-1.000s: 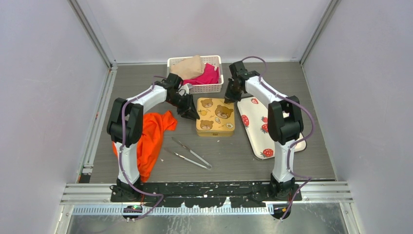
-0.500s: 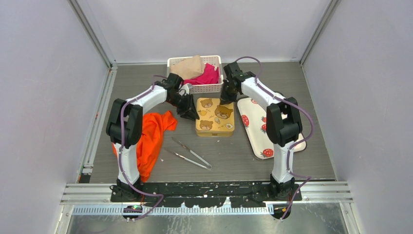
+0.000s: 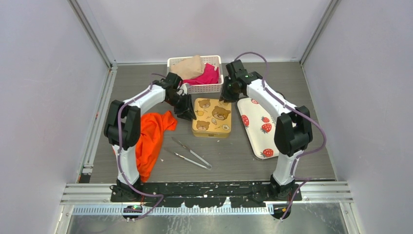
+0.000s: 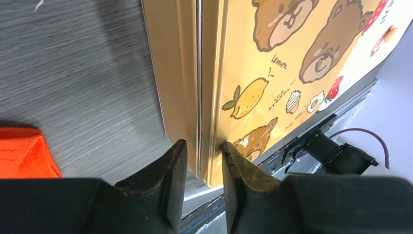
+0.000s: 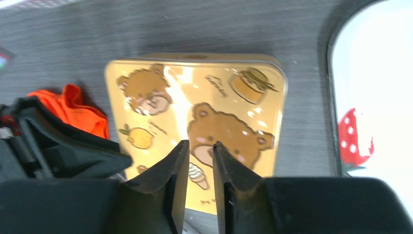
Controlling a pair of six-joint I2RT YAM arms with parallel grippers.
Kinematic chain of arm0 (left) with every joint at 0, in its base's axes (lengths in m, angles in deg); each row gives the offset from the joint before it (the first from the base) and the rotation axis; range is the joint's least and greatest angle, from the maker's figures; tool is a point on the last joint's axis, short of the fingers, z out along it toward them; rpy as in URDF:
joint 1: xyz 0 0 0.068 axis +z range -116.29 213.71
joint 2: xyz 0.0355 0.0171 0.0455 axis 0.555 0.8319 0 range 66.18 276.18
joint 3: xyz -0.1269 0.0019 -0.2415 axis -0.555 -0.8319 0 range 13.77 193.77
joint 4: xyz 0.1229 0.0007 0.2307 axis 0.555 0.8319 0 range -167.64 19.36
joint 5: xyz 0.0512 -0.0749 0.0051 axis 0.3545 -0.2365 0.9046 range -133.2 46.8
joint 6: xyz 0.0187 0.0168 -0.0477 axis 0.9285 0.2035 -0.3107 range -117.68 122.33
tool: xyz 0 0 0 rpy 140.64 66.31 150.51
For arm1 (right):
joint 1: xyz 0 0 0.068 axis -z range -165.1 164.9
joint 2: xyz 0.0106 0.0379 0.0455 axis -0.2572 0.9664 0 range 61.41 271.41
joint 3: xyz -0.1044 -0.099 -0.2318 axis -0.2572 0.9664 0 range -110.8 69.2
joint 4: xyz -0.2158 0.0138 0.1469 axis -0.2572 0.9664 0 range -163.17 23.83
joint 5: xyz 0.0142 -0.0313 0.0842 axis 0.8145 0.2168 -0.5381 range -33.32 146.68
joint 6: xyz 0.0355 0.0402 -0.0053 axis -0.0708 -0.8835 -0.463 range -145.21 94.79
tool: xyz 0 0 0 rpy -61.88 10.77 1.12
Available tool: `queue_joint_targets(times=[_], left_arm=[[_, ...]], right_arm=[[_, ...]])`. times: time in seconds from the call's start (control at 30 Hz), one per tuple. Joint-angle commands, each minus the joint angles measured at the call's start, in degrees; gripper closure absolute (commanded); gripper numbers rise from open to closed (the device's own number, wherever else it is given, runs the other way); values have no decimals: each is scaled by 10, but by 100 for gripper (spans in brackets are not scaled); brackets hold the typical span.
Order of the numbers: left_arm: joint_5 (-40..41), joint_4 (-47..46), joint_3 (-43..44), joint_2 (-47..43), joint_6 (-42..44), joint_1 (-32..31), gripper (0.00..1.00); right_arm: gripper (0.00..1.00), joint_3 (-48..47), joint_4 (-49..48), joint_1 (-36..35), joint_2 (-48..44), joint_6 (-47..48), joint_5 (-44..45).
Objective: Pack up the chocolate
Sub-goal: Close the box lid on the packing box.
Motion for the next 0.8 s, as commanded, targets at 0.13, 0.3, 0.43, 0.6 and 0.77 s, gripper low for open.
queue_joint_targets(times=[0.13, 0.3, 0.43, 0.6, 0.77], left_arm=[[30, 9, 2, -48, 15, 12, 62], [22, 0, 1, -60, 10, 15, 57], [22, 1, 2, -61, 10, 18, 55], [23, -9, -8, -69, 3, 21, 48], [-2, -34, -25, -71, -1, 21, 33]], right_arm=[[46, 111, -2, 47, -101, -4, 47], [36, 174, -53, 66, -123, -7, -43], [34, 204, -95, 69, -117, -24, -91], [32, 214, -126, 69, -94, -41, -124], [31, 211, -140, 70, -78, -47, -138]])
